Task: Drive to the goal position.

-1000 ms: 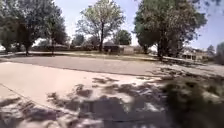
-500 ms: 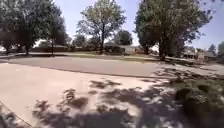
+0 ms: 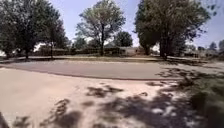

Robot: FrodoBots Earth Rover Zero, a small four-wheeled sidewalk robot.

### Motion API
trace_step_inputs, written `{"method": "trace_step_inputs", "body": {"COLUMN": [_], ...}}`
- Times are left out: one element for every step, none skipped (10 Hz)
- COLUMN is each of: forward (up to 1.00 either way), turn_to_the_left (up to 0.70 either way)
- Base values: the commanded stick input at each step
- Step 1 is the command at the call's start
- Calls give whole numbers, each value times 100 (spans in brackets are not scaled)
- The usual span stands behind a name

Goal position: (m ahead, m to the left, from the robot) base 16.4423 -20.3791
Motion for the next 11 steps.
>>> {"method": "trace_step_inputs", "body": {"forward": [70, 70, 70, 70, 70, 70, 70, 70, 70, 70, 70], "turn_to_the_left": [0, 0, 0, 0, 0, 0, 0, 0, 0, 0, 0]}}
